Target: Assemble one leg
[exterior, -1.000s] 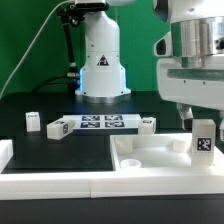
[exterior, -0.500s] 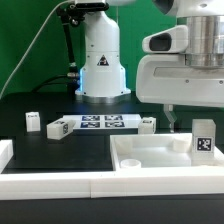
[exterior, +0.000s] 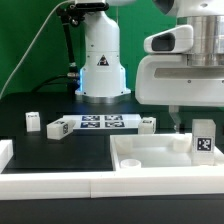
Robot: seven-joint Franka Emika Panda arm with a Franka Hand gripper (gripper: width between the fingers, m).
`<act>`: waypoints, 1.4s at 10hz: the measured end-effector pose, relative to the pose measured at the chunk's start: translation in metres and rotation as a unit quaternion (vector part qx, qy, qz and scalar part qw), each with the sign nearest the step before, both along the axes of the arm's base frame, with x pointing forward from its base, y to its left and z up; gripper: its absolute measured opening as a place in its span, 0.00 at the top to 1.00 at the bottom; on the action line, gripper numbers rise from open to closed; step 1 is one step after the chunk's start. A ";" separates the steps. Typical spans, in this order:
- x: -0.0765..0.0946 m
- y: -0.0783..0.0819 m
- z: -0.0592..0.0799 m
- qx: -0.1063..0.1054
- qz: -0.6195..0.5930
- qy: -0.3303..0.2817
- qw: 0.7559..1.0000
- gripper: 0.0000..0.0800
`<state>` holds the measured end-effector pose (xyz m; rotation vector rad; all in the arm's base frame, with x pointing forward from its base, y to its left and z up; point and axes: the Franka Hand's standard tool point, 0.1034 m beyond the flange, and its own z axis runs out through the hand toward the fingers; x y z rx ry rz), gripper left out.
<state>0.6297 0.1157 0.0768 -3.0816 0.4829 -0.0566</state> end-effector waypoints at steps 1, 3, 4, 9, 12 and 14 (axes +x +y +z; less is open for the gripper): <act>0.000 0.000 0.000 0.001 -0.008 0.000 1.000 0.64; 0.001 -0.003 0.000 0.001 -0.021 -0.001 1.000 0.64; 0.001 -0.002 0.000 0.008 -0.072 -0.003 0.997 0.64; -0.005 -0.006 -0.002 0.041 -0.361 -0.024 0.932 0.64; -0.009 -0.007 -0.002 0.060 -0.531 -0.020 0.845 0.64; -0.010 -0.006 -0.002 0.071 -0.612 -0.010 0.788 0.64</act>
Offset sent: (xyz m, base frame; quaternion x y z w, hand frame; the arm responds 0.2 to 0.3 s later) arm -0.0038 -0.0054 0.0037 0.0225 0.0167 0.0553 0.9981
